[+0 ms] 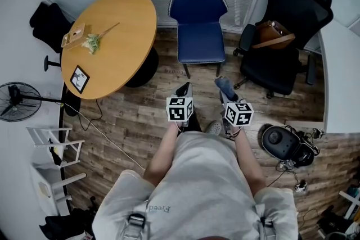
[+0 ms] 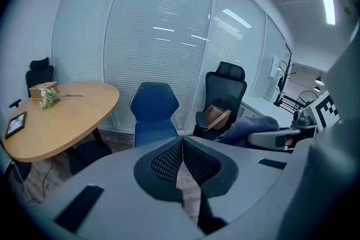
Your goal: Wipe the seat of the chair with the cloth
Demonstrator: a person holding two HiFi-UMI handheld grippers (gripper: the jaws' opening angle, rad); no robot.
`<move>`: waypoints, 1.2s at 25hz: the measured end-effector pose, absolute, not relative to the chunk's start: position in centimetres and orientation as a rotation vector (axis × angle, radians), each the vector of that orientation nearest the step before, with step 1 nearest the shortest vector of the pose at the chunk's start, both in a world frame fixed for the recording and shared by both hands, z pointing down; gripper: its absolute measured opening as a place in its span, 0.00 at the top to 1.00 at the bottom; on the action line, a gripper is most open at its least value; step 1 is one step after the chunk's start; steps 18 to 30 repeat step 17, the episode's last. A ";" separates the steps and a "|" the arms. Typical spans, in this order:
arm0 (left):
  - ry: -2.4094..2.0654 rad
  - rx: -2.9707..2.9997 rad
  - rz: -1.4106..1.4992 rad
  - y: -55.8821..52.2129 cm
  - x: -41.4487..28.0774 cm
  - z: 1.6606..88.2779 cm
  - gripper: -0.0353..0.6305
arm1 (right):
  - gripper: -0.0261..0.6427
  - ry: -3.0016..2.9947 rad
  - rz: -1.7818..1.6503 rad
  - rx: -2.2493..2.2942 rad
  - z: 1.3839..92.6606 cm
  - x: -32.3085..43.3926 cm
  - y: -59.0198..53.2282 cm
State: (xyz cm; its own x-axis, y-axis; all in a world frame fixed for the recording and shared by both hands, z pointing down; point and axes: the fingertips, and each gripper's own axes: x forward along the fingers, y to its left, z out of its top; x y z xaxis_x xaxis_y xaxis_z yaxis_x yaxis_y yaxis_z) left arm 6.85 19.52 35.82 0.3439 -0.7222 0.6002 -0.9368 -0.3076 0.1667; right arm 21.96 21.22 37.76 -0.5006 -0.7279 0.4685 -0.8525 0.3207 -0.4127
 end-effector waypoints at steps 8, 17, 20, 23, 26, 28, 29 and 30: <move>-1.411 2.155 0.621 19.7 7.9 36.0 0.91 | 0.89 -2.386 0.958 1.498 37.7 22.8 21.3; -1.406 2.174 0.641 19.3 8.9 35.8 0.91 | 0.89 -2.391 0.973 1.499 37.8 23.5 21.1; -1.406 2.174 0.641 19.3 8.9 35.8 0.91 | 0.89 -2.391 0.973 1.499 37.8 23.5 21.1; -1.406 2.174 0.641 19.3 8.9 35.8 0.91 | 0.89 -2.391 0.973 1.499 37.8 23.5 21.1; -1.406 2.174 0.641 19.3 8.9 35.8 0.91 | 0.89 -2.391 0.973 1.499 37.8 23.5 21.1; -1.406 2.174 0.641 19.3 8.9 35.8 0.91 | 0.89 -2.391 0.973 1.499 37.8 23.5 21.1; -1.406 2.174 0.641 19.3 8.9 35.8 0.91 | 0.89 -2.391 0.973 1.499 37.8 23.5 21.1; -1.406 2.174 0.641 19.3 8.9 35.8 0.91 | 0.89 -2.391 0.973 1.499 37.8 23.5 21.1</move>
